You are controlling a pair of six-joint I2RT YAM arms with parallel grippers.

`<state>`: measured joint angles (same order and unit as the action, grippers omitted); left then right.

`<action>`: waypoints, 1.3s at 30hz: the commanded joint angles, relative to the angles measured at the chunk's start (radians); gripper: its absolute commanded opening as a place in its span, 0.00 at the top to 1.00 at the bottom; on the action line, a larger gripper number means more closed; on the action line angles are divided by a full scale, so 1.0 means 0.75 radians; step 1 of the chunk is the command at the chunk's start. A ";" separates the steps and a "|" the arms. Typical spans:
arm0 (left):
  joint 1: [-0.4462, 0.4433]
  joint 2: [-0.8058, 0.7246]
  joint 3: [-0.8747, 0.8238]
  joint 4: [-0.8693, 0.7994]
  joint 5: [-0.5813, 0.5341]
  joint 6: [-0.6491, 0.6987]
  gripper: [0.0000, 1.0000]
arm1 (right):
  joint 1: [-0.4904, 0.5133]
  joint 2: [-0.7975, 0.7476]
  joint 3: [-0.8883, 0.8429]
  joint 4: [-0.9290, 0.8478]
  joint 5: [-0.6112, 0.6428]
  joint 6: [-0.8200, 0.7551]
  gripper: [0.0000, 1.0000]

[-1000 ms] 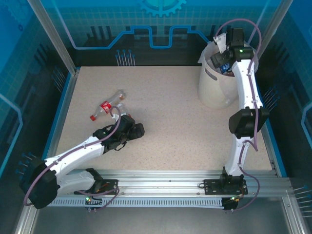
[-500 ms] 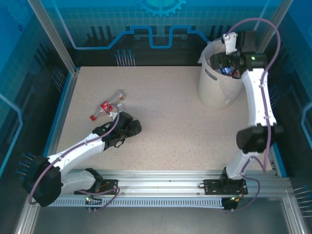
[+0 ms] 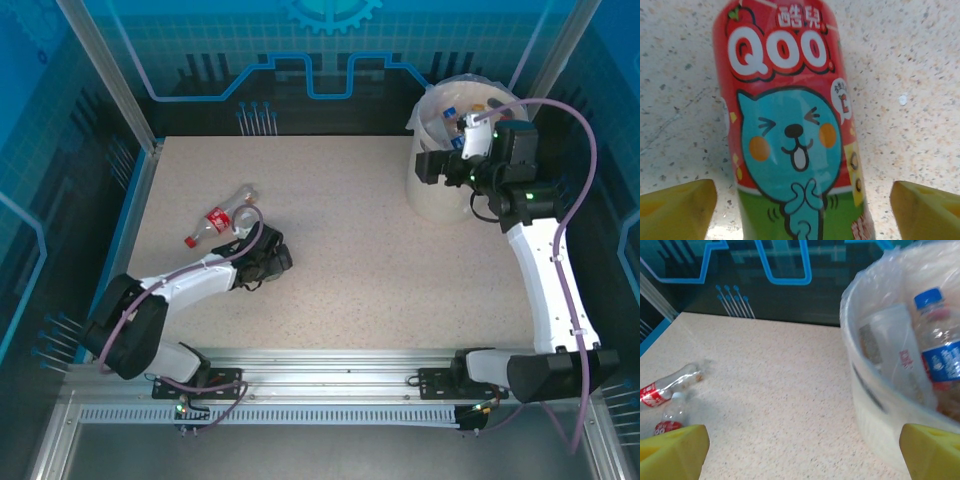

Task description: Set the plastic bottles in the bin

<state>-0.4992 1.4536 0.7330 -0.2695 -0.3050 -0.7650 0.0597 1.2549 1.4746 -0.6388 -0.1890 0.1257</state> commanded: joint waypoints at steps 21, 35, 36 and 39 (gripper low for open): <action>-0.042 -0.016 0.012 0.160 0.065 0.161 0.44 | 0.118 -0.203 -0.483 0.175 -0.332 0.231 0.03; -0.153 -0.319 -0.191 0.698 0.498 0.477 0.44 | 0.506 0.039 -0.566 0.612 -0.368 0.535 0.03; -0.158 -0.323 -0.199 0.720 0.519 0.484 0.44 | 0.520 0.057 -0.562 0.629 -0.371 0.542 0.03; -0.184 -0.326 -0.212 0.788 0.581 0.496 0.44 | 0.541 0.118 -0.541 0.666 -0.377 0.571 0.03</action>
<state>-0.6205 1.2335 0.5880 0.2111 0.0399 -0.4442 0.4507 1.3159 1.0485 -0.2222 -0.4538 0.5030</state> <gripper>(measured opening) 0.565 0.969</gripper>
